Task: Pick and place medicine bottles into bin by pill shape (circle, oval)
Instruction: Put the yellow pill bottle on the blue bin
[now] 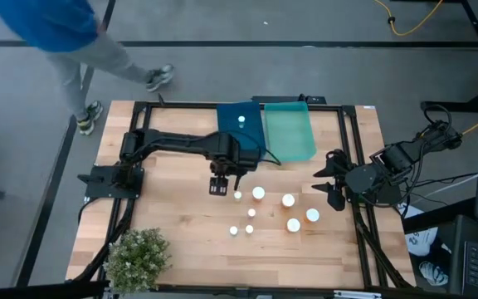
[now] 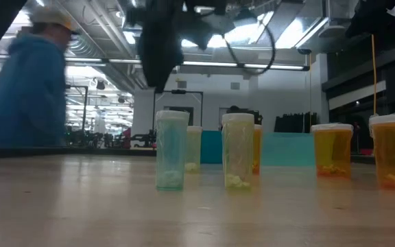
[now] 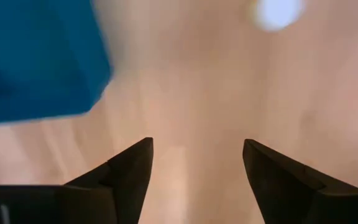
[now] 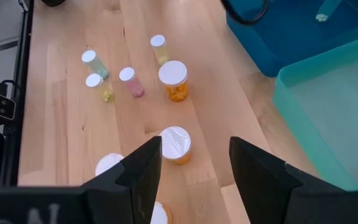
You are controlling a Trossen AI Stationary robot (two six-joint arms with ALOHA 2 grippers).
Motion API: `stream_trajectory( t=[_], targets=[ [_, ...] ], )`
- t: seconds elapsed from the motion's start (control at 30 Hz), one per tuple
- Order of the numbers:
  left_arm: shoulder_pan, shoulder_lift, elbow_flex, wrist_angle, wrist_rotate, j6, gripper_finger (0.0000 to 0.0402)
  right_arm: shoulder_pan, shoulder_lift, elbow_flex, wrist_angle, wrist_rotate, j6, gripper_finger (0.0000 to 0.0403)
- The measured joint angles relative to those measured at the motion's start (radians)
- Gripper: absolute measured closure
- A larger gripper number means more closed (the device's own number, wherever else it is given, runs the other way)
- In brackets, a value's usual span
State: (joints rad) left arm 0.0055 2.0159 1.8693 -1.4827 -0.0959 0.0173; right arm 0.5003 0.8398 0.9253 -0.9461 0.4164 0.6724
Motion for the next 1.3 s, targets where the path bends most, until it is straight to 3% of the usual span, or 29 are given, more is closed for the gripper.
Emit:
stream_trajectory(
  t=[0.23,0.73,1.03,1.3],
  targets=[
    [-0.01,0.0,-0.143,0.051,0.032,0.063,0.0165,0.0,0.0,0.0,-0.002,0.0,0.0,0.0212],
    [-0.092,-0.004,-0.293,0.47,0.09,0.15,0.0165,0.0,0.001,0.0,-0.002,0.0,0.0,0.0212],
    [-0.1,-0.004,-0.3,0.62,0.091,0.151,0.0166,0.0,0.001,0.0,-0.002,0.001,0.0,0.0212],
    [-0.1,0.003,-0.299,0.654,0.116,0.151,0.0166,0.0,0.001,0.0,-0.002,0.001,0.0,0.0212]
  ],
)
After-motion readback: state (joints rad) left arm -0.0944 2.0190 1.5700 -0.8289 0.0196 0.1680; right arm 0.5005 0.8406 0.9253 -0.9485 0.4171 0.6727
